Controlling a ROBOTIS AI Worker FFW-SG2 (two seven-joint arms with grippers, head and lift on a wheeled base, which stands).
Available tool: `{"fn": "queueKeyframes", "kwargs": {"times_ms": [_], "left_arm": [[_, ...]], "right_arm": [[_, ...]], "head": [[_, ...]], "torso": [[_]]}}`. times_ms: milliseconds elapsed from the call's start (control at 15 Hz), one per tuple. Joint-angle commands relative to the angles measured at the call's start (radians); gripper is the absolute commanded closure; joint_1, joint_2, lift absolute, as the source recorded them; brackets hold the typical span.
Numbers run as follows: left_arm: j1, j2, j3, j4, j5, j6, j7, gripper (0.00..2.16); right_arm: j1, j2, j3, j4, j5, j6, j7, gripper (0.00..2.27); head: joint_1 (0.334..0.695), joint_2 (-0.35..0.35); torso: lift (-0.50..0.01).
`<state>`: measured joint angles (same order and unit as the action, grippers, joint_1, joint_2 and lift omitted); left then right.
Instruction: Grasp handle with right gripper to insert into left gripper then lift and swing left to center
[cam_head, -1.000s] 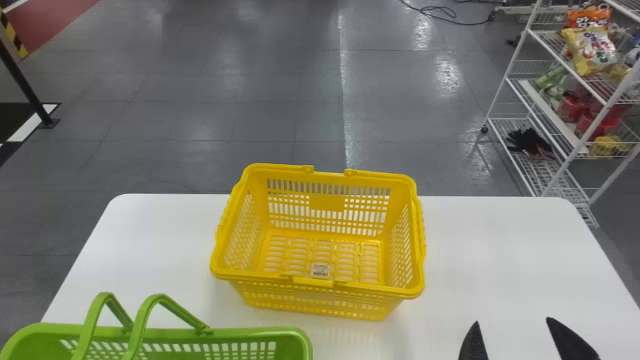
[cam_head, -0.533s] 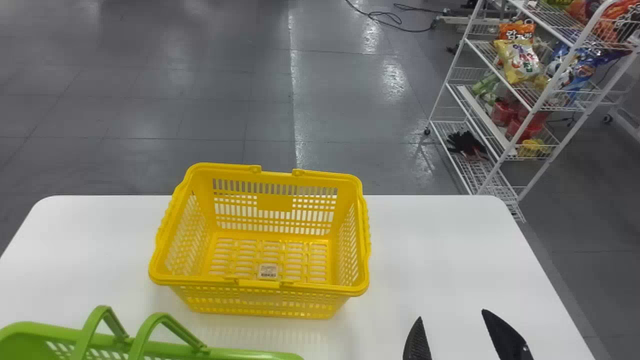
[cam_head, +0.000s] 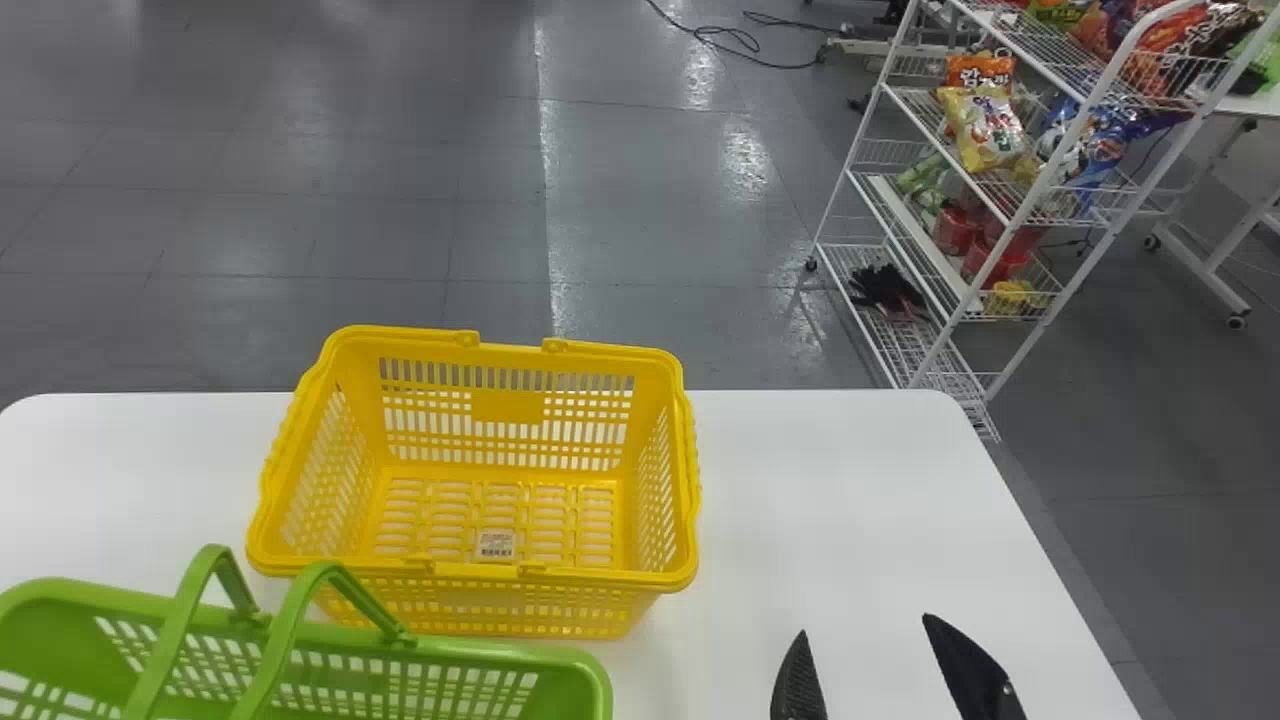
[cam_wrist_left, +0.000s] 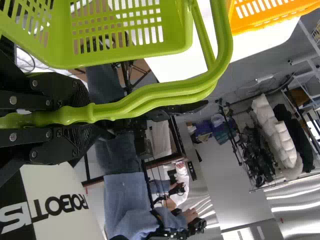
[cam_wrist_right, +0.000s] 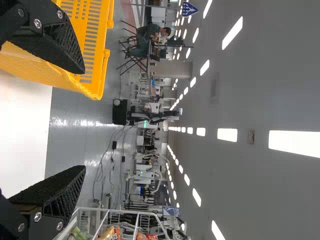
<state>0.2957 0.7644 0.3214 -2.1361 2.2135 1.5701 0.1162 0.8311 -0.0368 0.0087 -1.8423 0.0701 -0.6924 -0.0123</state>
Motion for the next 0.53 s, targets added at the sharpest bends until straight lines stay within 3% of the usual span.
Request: {"fn": "queueKeyframes", "kwargs": {"times_ms": [0, 467], "left_arm": [[-0.02, -0.002, -0.005, 0.024, -0.001, 0.001, 0.007, 2.13], [-0.026, -0.01, 0.01, 0.065, 0.008, 0.001, 0.037, 2.13]], "right_arm": [[0.003, 0.0, -0.001, 0.0, -0.001, -0.002, 0.0, 0.14], [0.005, 0.0, -0.001, 0.003, -0.001, -0.002, 0.0, 0.14]], "head": [[0.695, -0.185], [0.695, -0.156]], "torso": [[-0.093], [-0.093]]}}
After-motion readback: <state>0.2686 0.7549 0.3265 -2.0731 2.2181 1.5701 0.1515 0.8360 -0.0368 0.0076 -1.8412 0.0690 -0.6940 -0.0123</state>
